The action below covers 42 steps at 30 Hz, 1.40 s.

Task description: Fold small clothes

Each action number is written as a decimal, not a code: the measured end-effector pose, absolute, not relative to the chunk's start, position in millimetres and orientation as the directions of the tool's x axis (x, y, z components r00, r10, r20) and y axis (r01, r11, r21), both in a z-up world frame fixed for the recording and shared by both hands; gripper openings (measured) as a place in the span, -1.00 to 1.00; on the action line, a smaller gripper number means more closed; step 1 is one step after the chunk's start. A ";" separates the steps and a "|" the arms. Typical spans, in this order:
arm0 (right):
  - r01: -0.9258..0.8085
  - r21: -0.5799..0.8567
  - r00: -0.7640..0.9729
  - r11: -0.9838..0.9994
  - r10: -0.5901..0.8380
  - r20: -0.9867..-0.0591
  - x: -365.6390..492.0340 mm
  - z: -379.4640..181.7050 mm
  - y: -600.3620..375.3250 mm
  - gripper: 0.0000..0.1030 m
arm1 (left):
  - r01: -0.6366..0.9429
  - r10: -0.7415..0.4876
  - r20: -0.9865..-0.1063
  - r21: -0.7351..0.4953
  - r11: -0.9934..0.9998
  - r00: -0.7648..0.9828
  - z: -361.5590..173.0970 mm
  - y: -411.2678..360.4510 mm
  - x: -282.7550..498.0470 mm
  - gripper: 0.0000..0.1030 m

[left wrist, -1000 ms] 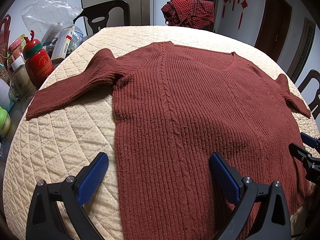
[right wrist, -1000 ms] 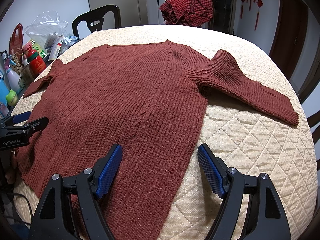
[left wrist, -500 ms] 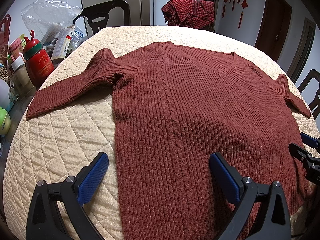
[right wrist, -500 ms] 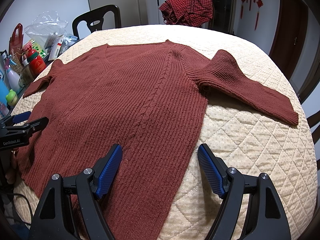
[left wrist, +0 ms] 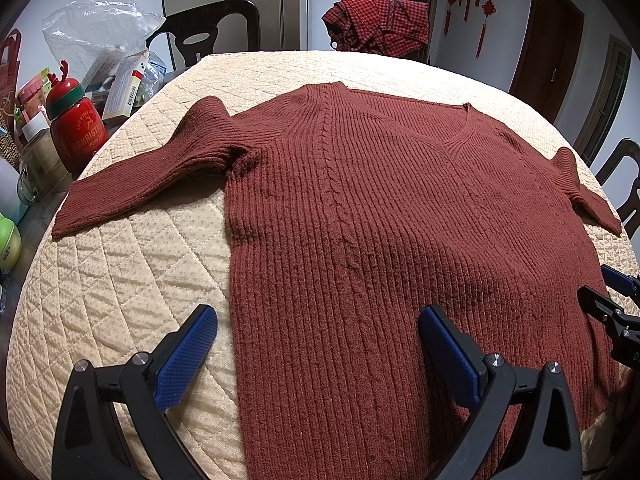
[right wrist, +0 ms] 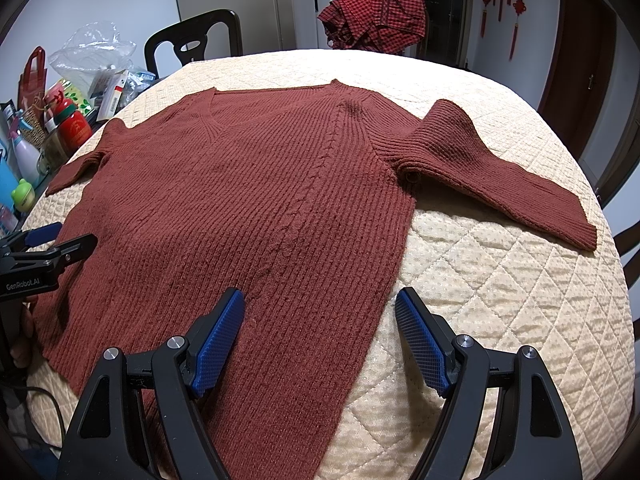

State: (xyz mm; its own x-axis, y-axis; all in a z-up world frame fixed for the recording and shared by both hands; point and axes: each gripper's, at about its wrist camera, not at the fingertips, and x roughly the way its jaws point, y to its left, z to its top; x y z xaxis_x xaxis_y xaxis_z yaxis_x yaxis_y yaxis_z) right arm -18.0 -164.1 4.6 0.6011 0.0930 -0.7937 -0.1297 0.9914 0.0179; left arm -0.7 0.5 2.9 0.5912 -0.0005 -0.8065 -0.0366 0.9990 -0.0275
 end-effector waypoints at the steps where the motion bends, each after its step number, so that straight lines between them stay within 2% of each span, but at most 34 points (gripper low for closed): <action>1: -0.130 0.018 0.601 0.991 0.093 -0.794 -18.0 4.6 -164.1 0.51 | -0.037 -0.001 -0.807 -0.028 0.999 0.591 4.3 1.4 -0.8 0.99; 34: -0.131 0.022 0.582 0.991 0.095 -0.808 -13.4 5.7 -162.0 0.51 | -0.006 -0.025 -0.815 -0.036 0.999 0.579 4.0 5.2 5.0 0.98; 42: -0.146 0.037 0.592 0.989 0.118 -0.797 -8.4 15.3 -160.9 0.51 | -0.116 0.013 -0.773 -0.078 0.990 0.634 15.6 44.3 3.9 0.98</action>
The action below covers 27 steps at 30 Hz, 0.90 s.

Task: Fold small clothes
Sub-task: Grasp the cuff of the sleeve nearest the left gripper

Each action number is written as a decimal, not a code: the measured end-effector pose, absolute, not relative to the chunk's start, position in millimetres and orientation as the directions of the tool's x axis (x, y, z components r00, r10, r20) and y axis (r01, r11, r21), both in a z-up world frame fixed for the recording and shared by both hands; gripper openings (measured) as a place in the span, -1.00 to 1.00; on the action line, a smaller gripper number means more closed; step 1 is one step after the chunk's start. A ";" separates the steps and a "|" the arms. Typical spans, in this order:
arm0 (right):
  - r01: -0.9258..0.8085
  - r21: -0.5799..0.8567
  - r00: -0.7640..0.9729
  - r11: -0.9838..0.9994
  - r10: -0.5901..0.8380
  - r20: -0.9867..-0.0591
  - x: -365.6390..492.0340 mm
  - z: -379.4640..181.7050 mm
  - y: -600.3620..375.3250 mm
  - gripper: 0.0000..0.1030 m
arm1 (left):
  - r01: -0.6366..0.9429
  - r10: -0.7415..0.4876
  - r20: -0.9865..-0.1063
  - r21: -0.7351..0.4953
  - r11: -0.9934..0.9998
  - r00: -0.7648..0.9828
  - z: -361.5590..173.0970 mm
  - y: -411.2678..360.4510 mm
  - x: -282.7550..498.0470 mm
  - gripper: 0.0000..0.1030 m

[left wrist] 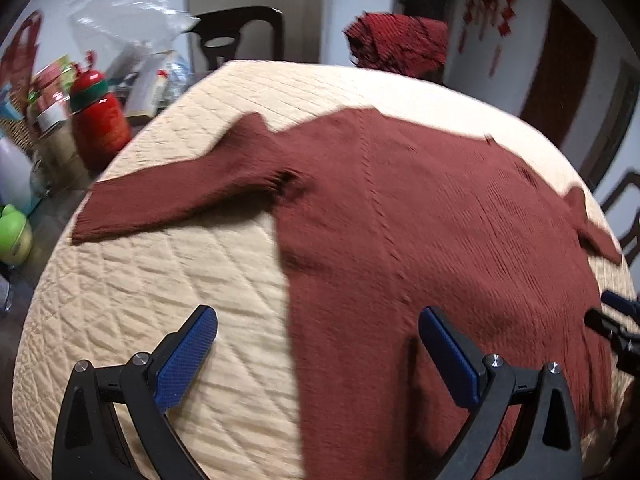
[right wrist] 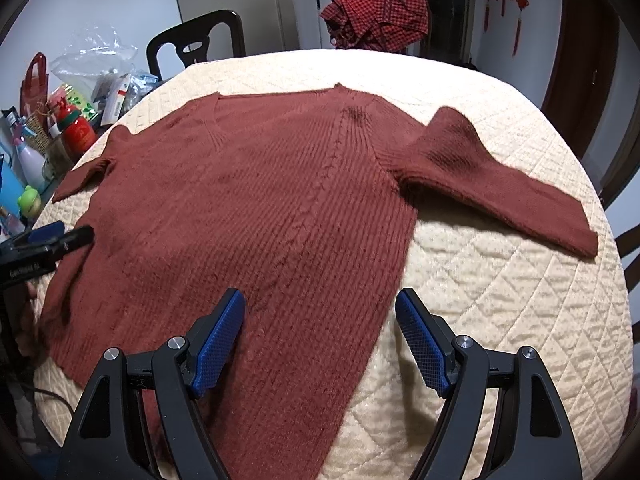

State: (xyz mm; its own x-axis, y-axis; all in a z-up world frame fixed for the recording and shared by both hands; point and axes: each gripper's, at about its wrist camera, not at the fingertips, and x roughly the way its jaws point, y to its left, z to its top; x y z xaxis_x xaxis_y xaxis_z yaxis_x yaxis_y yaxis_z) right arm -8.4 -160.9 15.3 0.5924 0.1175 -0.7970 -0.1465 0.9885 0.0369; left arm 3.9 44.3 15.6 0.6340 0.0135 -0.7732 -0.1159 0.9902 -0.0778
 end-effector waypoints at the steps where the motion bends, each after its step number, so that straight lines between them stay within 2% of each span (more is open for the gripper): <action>1: -0.153 0.036 0.595 0.988 0.121 -0.795 -6.9 16.5 -159.8 0.51 | -0.139 0.020 -0.766 -0.091 0.986 0.643 17.4 53.4 4.4 0.98; 10: -0.205 0.049 0.603 0.978 0.166 -0.780 12.4 25.5 -141.0 0.51 | -0.408 0.172 -0.742 -0.147 0.901 0.648 17.5 154.1 11.1 0.97; 15: -0.226 0.054 0.611 0.973 0.185 -0.770 19.4 29.6 -132.5 0.51 | -0.527 0.218 -0.768 -0.177 0.831 0.602 2.7 194.6 21.3 0.73; 16: -0.229 0.054 0.611 0.972 0.187 -0.769 20.8 30.0 -131.0 0.51 | -0.532 0.224 -0.765 -0.178 0.828 0.604 1.6 195.9 22.7 0.73; 22: -0.241 0.052 0.612 0.969 0.194 -0.767 24.7 32.0 -126.7 0.51 | -0.556 0.292 -0.769 -0.098 0.825 0.568 1.0 195.7 41.9 0.53; 25: -0.240 0.057 0.611 0.969 0.196 -0.767 25.8 32.1 -127.8 0.51 | -0.563 0.321 -0.767 -0.063 0.824 0.555 1.0 195.1 47.2 0.16; 27: -0.236 0.061 0.611 0.970 0.197 -0.767 25.7 31.5 -129.4 0.51 | -0.554 0.318 -0.765 -0.061 0.830 0.561 3.2 199.1 55.0 -0.45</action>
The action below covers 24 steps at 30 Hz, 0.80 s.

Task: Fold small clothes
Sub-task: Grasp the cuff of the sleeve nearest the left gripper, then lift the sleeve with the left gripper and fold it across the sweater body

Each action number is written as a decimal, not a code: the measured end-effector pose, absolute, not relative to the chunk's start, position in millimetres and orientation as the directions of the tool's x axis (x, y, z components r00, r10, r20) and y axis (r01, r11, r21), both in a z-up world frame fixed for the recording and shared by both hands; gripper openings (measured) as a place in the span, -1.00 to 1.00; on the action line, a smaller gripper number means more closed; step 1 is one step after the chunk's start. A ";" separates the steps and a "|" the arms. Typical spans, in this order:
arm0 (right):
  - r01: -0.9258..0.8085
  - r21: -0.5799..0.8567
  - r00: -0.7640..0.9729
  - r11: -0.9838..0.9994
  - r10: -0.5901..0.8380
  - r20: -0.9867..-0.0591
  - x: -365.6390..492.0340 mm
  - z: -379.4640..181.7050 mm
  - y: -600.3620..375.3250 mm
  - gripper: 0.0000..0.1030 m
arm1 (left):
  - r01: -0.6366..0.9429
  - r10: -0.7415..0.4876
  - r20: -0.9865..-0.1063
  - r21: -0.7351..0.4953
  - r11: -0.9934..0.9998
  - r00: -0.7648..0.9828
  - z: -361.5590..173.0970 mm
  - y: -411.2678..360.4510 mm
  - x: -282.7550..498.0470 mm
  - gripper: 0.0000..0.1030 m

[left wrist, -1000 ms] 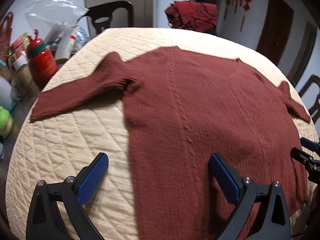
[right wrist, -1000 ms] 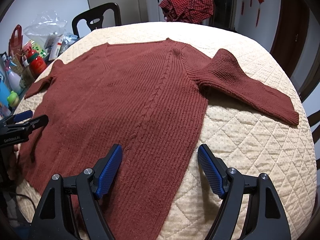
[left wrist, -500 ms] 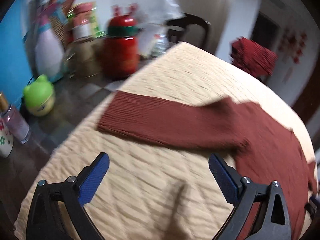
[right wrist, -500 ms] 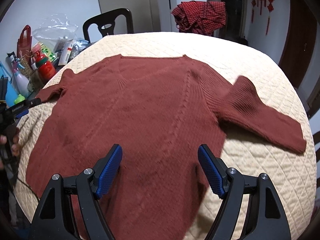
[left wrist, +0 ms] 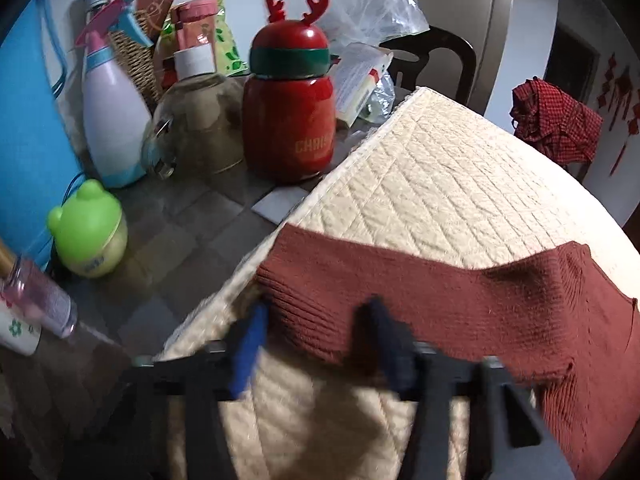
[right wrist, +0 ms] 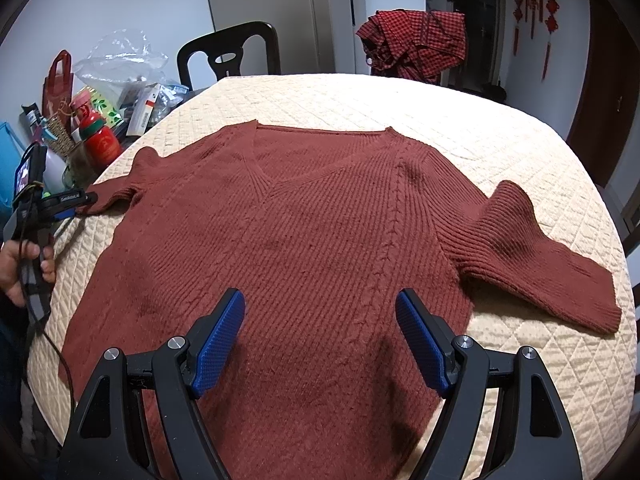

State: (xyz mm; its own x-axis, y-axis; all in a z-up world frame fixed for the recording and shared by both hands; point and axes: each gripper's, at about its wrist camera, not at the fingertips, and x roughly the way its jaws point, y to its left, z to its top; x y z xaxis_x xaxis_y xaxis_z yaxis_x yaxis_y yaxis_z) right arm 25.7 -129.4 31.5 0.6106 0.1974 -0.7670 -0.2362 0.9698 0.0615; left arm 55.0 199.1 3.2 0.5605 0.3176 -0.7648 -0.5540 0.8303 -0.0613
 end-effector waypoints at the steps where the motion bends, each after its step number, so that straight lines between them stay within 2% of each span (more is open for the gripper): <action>1: -0.234 0.064 0.610 0.970 0.198 -0.767 25.8 31.0 -130.1 0.51 | -0.545 0.307 -0.767 -0.067 0.835 0.564 3.7 200.3 58.3 -0.56; 3: -0.228 0.069 0.609 0.971 0.198 -0.768 25.9 30.2 -132.1 0.51 | -0.531 0.287 -0.767 -0.081 0.843 0.574 5.4 199.6 63.0 -0.73; 9: -0.209 0.093 0.614 0.974 0.204 -0.762 24.0 30.7 -142.4 0.51 | -0.414 0.181 -0.706 -0.173 0.893 0.685 34.6 178.3 70.7 -0.74; 17: -0.184 0.143 0.618 0.973 0.228 -0.752 23.8 32.3 -155.9 0.51 | -0.065 -0.129 -0.594 -0.294 0.954 0.794 88.6 78.2 102.9 -0.74; 20: -0.168 0.175 0.619 0.970 0.242 -0.747 23.8 33.4 -162.3 0.51 | 0.069 -0.247 -0.596 -0.305 0.950 0.764 87.1 29.9 116.6 -0.74; 24: -0.141 0.220 0.624 0.965 0.260 -0.737 25.4 35.4 -172.0 0.51 | 0.209 -0.361 -0.652 -0.301 0.930 0.667 58.0 -32.2 132.4 -0.74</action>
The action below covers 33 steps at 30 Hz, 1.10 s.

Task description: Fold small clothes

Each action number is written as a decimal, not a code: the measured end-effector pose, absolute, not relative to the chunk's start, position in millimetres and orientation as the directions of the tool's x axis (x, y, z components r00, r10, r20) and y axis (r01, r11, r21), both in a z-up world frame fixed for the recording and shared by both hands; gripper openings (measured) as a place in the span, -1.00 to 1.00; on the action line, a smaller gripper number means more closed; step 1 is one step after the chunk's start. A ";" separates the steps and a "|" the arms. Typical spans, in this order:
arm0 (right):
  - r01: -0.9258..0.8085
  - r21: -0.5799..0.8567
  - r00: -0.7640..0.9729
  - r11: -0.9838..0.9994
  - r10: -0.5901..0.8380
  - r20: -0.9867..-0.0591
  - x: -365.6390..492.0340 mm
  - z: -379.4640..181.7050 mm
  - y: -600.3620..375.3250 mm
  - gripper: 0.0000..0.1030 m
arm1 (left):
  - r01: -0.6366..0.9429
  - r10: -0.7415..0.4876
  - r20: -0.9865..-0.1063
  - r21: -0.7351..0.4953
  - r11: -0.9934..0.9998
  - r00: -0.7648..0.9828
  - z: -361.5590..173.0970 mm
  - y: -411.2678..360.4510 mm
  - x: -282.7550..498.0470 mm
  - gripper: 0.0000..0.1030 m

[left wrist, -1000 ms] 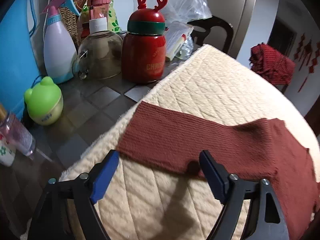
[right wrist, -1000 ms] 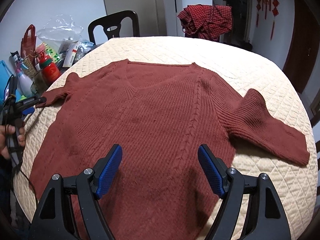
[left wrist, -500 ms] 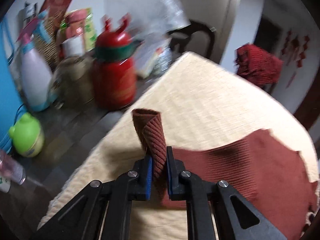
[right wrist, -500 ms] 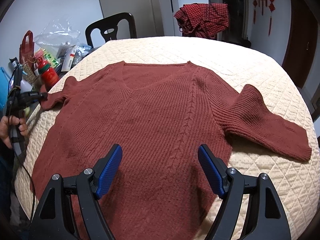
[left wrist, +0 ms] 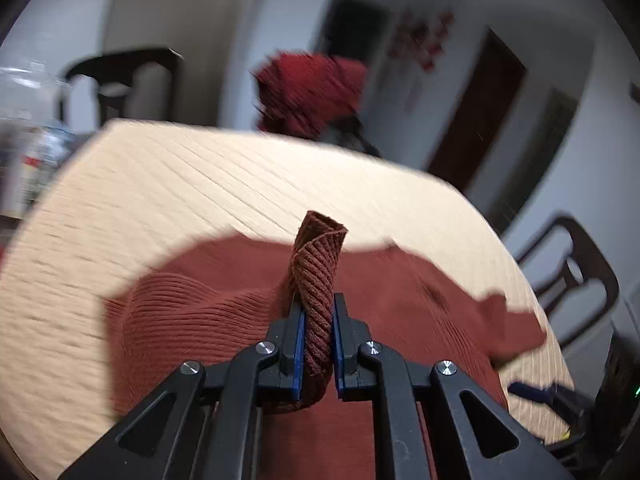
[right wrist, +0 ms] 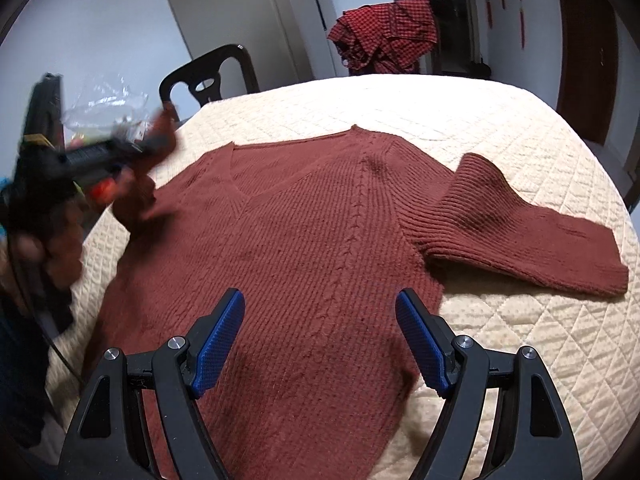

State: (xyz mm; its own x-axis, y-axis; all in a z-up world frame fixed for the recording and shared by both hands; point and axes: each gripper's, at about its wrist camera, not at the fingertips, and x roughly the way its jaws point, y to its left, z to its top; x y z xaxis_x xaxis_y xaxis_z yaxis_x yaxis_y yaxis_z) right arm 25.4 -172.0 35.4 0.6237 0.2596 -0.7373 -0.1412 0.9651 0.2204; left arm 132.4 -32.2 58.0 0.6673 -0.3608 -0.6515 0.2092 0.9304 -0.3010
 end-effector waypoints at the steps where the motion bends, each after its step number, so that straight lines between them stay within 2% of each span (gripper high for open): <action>1: -0.133 0.234 0.623 0.963 0.264 -0.736 26.4 35.3 -174.6 0.51 | 0.232 -0.381 -0.668 -0.304 0.924 0.639 50.7 -43.9 133.7 -0.73; 4: -0.115 0.268 0.618 0.957 0.280 -0.735 29.8 34.5 -181.2 0.51 | 0.267 -0.413 -0.705 -0.315 0.911 0.576 31.9 -57.7 133.9 -0.66; 5: -0.112 0.282 0.616 0.953 0.289 -0.733 31.6 34.6 -182.8 0.51 | 0.272 -0.428 -0.702 -0.330 0.904 0.569 32.9 -57.9 130.4 -0.49; 6: -0.110 0.290 0.616 0.951 0.295 -0.730 32.7 35.2 -183.9 0.51 | 0.275 -0.443 -0.691 -0.347 0.897 0.572 35.2 -54.4 127.6 -0.21; 8: -0.111 0.320 0.615 0.941 0.318 -0.721 37.0 36.6 -184.6 0.51 | 0.280 -0.458 -0.648 -0.364 0.888 0.608 47.6 -41.3 117.7 0.09; 9: -0.115 0.332 0.613 0.936 0.330 -0.718 39.7 37.5 -183.9 0.50 | 0.281 -0.456 -0.628 -0.363 0.889 0.631 52.7 -35.1 112.5 0.11; 11: -0.133 0.355 0.606 0.925 0.359 -0.710 46.9 39.8 -179.5 0.38 | 0.255 -0.425 -0.602 -0.350 0.901 0.676 63.3 -12.8 104.8 0.12; 13: -0.154 0.372 0.591 0.915 0.387 -0.708 57.0 41.3 -170.9 0.18 | 0.195 -0.368 -0.592 -0.338 0.921 0.717 68.3 14.4 103.5 0.12; 15: -0.172 0.380 0.569 0.909 0.407 -0.715 68.9 39.9 -161.2 0.04 | 0.104 -0.273 -0.609 -0.298 0.949 0.745 66.4 38.9 106.0 0.12; 17: -0.197 0.384 0.540 0.902 0.427 -0.726 84.9 36.6 -148.1 0.02 | 0.018 -0.192 -0.648 -0.264 0.964 0.737 59.8 60.2 111.4 0.10; 20: -0.219 0.379 0.498 0.899 0.437 -0.749 107.2 28.9 -133.1 -0.05 | -0.039 -0.146 -0.683 -0.248 0.968 0.716 45.2 74.5 114.3 0.09; 23: -0.235 0.347 0.470 0.908 0.419 -0.777 127.8 19.8 -120.1 -0.16 | -0.048 -0.140 -0.703 -0.241 0.969 0.698 31.3 76.6 112.1 -0.05; 26: -0.241 0.295 0.454 0.925 0.376 -0.808 141.4 9.8 -110.3 -0.36 | -0.041 -0.145 -0.720 -0.233 0.972 0.679 23.5 72.6 112.9 -0.23; 28: -0.262 0.243 0.469 0.934 0.343 -0.814 144.5 10.8 -103.3 -0.72 | -0.028 -0.142 -0.725 -0.216 0.976 0.674 20.7 68.6 112.1 -0.27; 30: -0.273 0.257 0.461 0.927 0.361 -0.810 148.5 13.9 -102.1 -0.87 | -0.018 -0.136 -0.728 -0.200 0.980 0.672 19.8 65.4 111.6 -0.37; 33: -0.287 0.280 0.510 0.916 0.394 -0.765 152.1 29.3 -107.1 -0.88 | -0.017 -0.133 -0.720 -0.197 0.980 0.681 22.3 68.5 116.3 -0.39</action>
